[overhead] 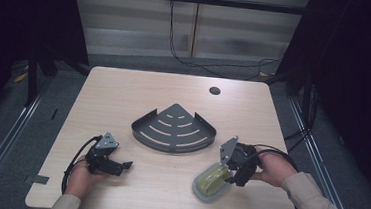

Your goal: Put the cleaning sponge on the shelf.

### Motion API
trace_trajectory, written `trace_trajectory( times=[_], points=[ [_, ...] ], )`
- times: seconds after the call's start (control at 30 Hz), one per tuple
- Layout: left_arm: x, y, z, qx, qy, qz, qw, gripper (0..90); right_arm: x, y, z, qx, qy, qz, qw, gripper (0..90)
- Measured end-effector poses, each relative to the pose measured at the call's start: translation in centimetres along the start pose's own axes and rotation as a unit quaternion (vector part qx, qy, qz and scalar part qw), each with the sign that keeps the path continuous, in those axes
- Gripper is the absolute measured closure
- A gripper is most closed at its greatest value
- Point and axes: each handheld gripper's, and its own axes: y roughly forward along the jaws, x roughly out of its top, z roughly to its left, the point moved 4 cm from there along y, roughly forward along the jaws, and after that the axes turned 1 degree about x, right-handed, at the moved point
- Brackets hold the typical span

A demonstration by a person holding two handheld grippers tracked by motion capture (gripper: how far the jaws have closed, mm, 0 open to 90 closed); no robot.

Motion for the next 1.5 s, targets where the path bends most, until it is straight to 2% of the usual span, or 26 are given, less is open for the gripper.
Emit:
trace_trajectory(
  times=[0.2, 0.33, 0.37, 0.63, 0.7, 0.77, 0.8, 0.83, 0.87, 0.9, 0.97, 1.0, 1.13, 1.2, 1.27, 1.3, 1.5],
  points=[
    [0.0, 0.0, 0.0, 0.000, 0.000, 0.000, 1.0000, 10.0, 1.4, 0.3, 0.1, 0.011, -0.024, 0.011, 0.9996, 30.1],
    [0.0, 0.0, 0.0, 0.000, 0.000, 0.000, 1.0000, 10.0, 1.8, 0.5, 0.1, 0.022, -0.027, 0.014, 0.9993, 34.2],
    [0.0, 0.0, 0.0, 0.000, 0.000, 0.000, 1.0000, 10.0, 2.0, 0.7, 0.1, 0.025, -0.036, 0.019, 0.9989, 37.5],
    [0.0, 0.0, 0.0, 0.000, 0.000, 0.000, 1.0000, 10.0, 2.6, 1.7, 0.3, 0.040, -0.059, 0.044, 0.9964, 52.2],
    [0.0, 0.0, 0.0, 0.000, 0.000, 0.000, 1.0000, 10.0, 2.7, 1.7, 0.3, 0.039, -0.060, 0.048, 0.9963, 54.6],
    [0.0, 0.0, 0.0, 0.000, 0.001, 0.000, 1.0000, 9.9, 2.9, 1.7, 0.3, 0.043, -0.062, 0.051, 0.9958, 64.6],
    [0.0, 0.0, 0.0, 0.000, 0.001, 0.000, 1.0000, 9.9, 2.9, 1.7, 0.3, 0.043, -0.062, 0.051, 0.9958, 64.6],
    [0.0, 0.0, 0.0, -0.001, 0.001, 0.000, 1.0000, 9.9, 3.1, 1.6, 0.3, 0.048, -0.054, 0.052, 0.9960, 70.4],
    [0.0, 0.0, 0.0, -0.001, 0.001, 0.000, 1.0000, 10.0, 3.1, 1.6, 0.3, 0.048, -0.054, 0.052, 0.9960, 70.4],
    [0.0, 0.0, 0.0, 0.000, 0.000, 0.000, 1.0000, 9.9, 3.3, 1.3, 0.2, 0.051, -0.044, 0.039, 0.9969, 70.6],
    [0.0, 0.0, 0.0, 0.000, 0.001, 0.000, 1.0000, 10.0, 3.4, 1.1, 0.2, 0.054, -0.038, 0.038, 0.9971, 70.7],
    [0.0, 0.0, 0.0, 0.000, 0.001, 0.000, 1.0000, 9.9, 3.4, 0.9, 0.0, 0.055, -0.021, 0.038, 0.9975, 70.7],
    [0.0, 0.0, 0.0, 0.000, 0.001, 0.000, 1.0000, 9.9, 3.3, 0.6, -0.3, 0.057, -0.009, 0.041, 0.9975, 70.7],
    [0.0, 0.0, 0.0, 0.000, 0.001, 0.000, 1.0000, 9.9, 3.1, 0.1, -0.7, 0.049, 0.012, 0.042, 0.9978, 70.8],
    [0.0, 0.0, 0.0, 0.000, 0.001, 0.000, 1.0000, 10.0, 3.0, -0.1, -1.0, 0.047, 0.020, 0.041, 0.9979, 70.8],
    [0.0, 0.0, 0.0, 0.000, 0.001, 0.000, 1.0000, 10.0, 3.0, -0.3, -1.0, 0.047, 0.030, 0.049, 0.9972, 70.8],
    [0.0, 0.0, 0.0, 0.000, 0.001, 0.000, 1.0000, 10.0, 2.8, -0.9, -1.8, 0.046, 0.044, 0.056, 0.9964, 70.8]
  ],
)
